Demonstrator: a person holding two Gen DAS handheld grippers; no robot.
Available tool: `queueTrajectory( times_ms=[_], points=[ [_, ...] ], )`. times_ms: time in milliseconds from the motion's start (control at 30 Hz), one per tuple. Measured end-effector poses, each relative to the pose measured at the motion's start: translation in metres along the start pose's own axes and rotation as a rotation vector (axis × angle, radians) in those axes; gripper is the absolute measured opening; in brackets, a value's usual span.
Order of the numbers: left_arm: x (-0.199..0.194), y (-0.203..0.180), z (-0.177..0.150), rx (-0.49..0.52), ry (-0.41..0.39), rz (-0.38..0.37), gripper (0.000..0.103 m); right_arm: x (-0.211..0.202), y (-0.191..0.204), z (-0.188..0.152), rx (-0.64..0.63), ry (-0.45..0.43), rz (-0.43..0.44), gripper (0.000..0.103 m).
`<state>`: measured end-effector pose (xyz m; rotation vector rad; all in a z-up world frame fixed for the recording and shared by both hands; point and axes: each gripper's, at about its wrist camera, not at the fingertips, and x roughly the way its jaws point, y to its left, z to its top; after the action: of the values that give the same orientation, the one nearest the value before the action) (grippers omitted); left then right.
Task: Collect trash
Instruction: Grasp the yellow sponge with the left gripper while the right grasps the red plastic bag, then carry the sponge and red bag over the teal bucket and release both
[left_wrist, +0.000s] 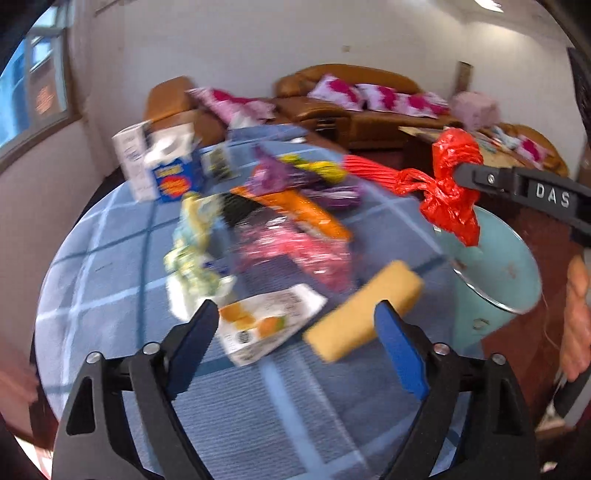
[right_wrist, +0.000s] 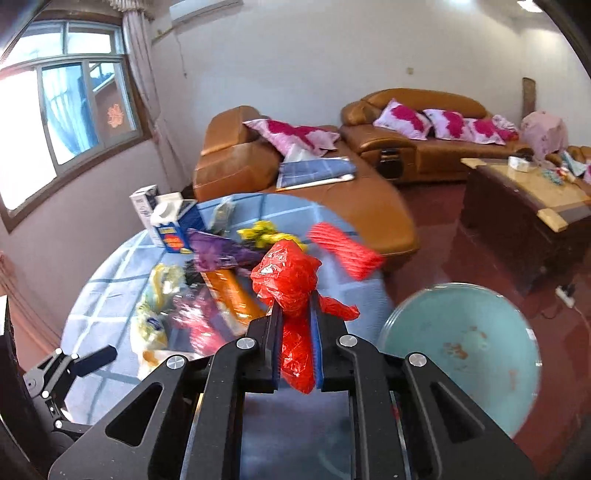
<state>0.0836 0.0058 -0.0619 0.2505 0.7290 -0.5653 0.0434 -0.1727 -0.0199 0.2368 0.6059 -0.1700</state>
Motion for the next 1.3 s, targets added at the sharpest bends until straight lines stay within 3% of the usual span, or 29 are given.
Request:
queueTrajectory(
  times_ms=[200, 333, 400, 467, 700, 900, 1300],
  points=[
    [0.020, -0.026, 0.005, 0.087, 0.023, -0.061, 0.085, -0.024, -0.030, -0.010, 0.053, 0.023, -0.036, 0.014],
    [0.036, -0.037, 0.003, 0.116, 0.053, -0.053, 0.081, -0.037, -0.035, -0.017, 0.050, 0.022, -0.034, 0.014],
    [0.042, -0.039, 0.002, 0.099, 0.071, -0.064, 0.064, -0.040, -0.036, -0.020, 0.053, 0.022, -0.026, 0.014],
    [0.046, -0.038, 0.000, 0.072, 0.094, -0.080, 0.053, -0.043, -0.037, -0.023, 0.058, 0.022, -0.024, 0.014],
    [0.040, -0.033, -0.002, 0.006, 0.080, -0.079, 0.036, -0.047, -0.042, -0.028, 0.079, 0.019, -0.021, 0.014],
    [0.019, -0.029, 0.008, -0.046, 0.037, -0.052, 0.035, -0.055, -0.049, -0.030, 0.090, -0.019, -0.037, 0.014],
    [-0.003, -0.080, 0.036, 0.000, -0.001, 0.035, 0.036, -0.076, -0.082, -0.034, 0.150, -0.069, -0.084, 0.014]
  ],
)
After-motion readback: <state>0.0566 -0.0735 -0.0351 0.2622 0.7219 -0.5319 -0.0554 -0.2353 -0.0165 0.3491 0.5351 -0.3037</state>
